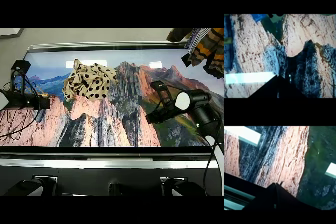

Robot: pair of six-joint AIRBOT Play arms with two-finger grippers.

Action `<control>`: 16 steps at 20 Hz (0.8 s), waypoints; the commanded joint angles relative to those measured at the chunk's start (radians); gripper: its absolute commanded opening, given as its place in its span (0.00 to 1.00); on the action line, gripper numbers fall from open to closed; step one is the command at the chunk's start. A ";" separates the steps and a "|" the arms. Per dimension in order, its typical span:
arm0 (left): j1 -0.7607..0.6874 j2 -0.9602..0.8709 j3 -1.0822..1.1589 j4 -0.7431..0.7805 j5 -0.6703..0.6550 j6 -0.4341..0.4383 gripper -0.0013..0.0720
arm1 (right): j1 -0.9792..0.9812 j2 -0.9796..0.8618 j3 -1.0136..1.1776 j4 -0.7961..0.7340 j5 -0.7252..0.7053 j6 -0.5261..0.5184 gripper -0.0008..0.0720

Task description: Fold the clothes and pants, and hang the long-sleeved shirts on hangers.

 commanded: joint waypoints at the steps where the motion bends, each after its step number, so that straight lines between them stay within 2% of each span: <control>1: 0.000 0.000 0.000 0.000 0.000 0.000 0.04 | 0.001 0.001 0.000 0.000 0.000 0.000 0.04; 5: 0.000 -0.001 0.000 0.000 0.009 0.000 0.06 | 0.001 0.001 0.000 0.000 0.001 0.000 0.04; 6: 0.000 -0.005 0.000 0.000 0.021 0.000 0.24 | 0.001 0.001 0.000 0.000 0.000 0.000 0.04; 7: 0.000 -0.010 0.000 -0.005 0.016 -0.009 0.73 | 0.001 0.001 0.000 0.000 0.000 0.000 0.04; 8: 0.001 -0.013 0.000 -0.011 0.015 -0.021 1.00 | 0.001 0.001 0.000 0.000 0.000 0.000 0.04; 9: 0.008 -0.023 0.000 0.001 0.032 -0.062 1.00 | 0.001 0.001 0.000 0.000 0.000 0.000 0.04; 10: 0.030 -0.043 0.000 -0.007 0.051 -0.159 1.00 | 0.001 0.001 0.000 0.000 0.001 0.000 0.04; 11: 0.065 -0.070 0.000 -0.045 0.076 -0.216 1.00 | 0.001 0.001 0.000 0.000 0.000 0.000 0.04; 13: 0.157 -0.148 0.000 -0.198 0.173 -0.195 1.00 | 0.001 0.001 0.000 0.000 0.000 0.000 0.04; 16: 0.260 -0.311 0.000 -0.488 0.330 -0.096 1.00 | 0.001 0.001 0.000 0.000 0.001 0.000 0.04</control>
